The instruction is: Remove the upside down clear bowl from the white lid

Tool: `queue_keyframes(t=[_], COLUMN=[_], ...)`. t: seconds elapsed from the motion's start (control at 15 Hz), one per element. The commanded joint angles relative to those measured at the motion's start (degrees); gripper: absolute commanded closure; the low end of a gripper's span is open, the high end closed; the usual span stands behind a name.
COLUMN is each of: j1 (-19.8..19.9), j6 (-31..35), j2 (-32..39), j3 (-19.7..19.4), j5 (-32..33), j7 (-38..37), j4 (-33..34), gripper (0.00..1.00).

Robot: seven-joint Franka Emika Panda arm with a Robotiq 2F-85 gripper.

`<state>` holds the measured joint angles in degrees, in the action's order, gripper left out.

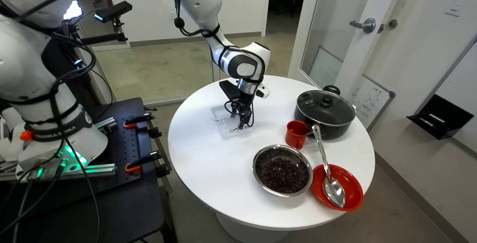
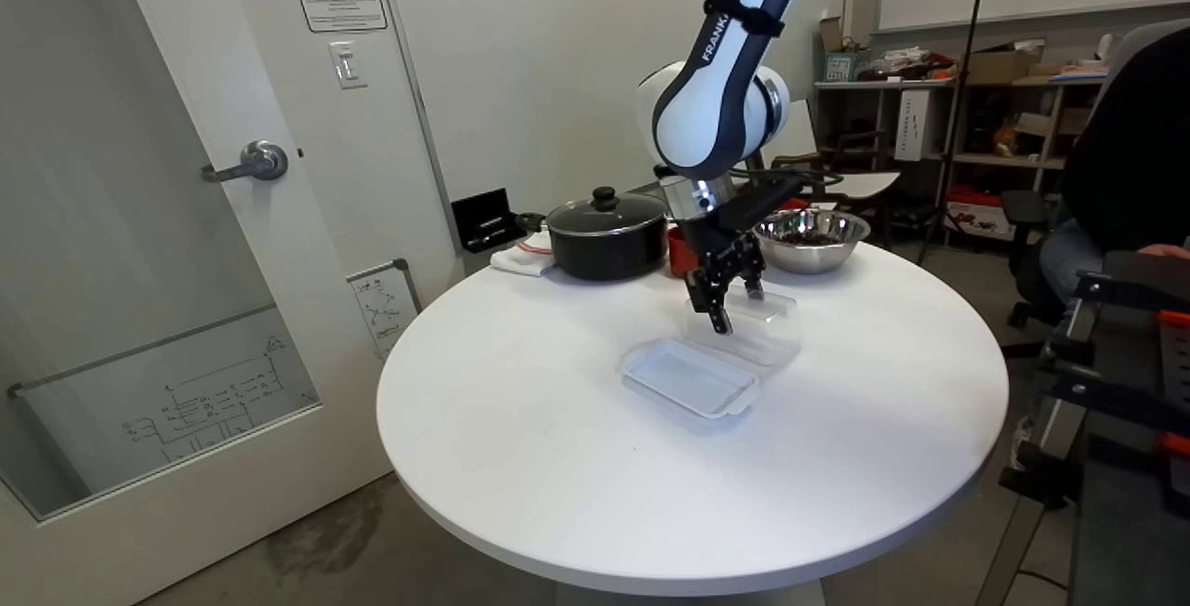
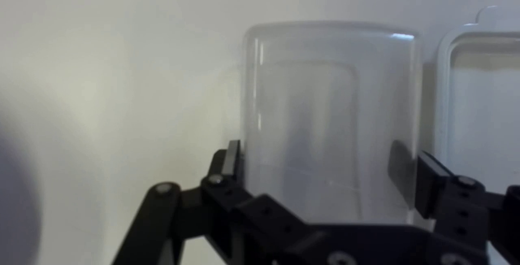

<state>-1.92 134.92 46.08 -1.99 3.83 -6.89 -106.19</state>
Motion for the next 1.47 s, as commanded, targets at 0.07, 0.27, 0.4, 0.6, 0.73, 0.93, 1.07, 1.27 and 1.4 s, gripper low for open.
queue_keyframes(t=[0.07,0.27,0.4,0.6,0.73,0.93,1.07,1.27,1.4], j1=[0.59,0.53,0.45,0.31,0.26,0.04,-0.44,-3.24,-6.22], j6=[0.67,0.49,0.08,-0.3,-0.47,-0.68,-1.15,-0.79,-2.0], j2=[1.76,2.03,2.09,2.24,2.38,2.02,0.12,-5.71,-9.95], j3=[0.35,0.31,0.27,0.19,0.16,0.14,0.11,-1.51,-3.53], j5=[-1.03,-1.01,-0.9,-0.79,-0.68,-0.51,-0.23,1.93,5.39], j7=[1.08,0.97,1.02,0.91,0.99,0.98,0.82,-1.78,-4.43], j4=[1.74,2.23,2.49,2.74,2.79,2.67,1.72,-1.55,-3.49], gripper=[0.36,0.36,0.36,0.02,0.0,0.0,0.0,0.0,0.0])
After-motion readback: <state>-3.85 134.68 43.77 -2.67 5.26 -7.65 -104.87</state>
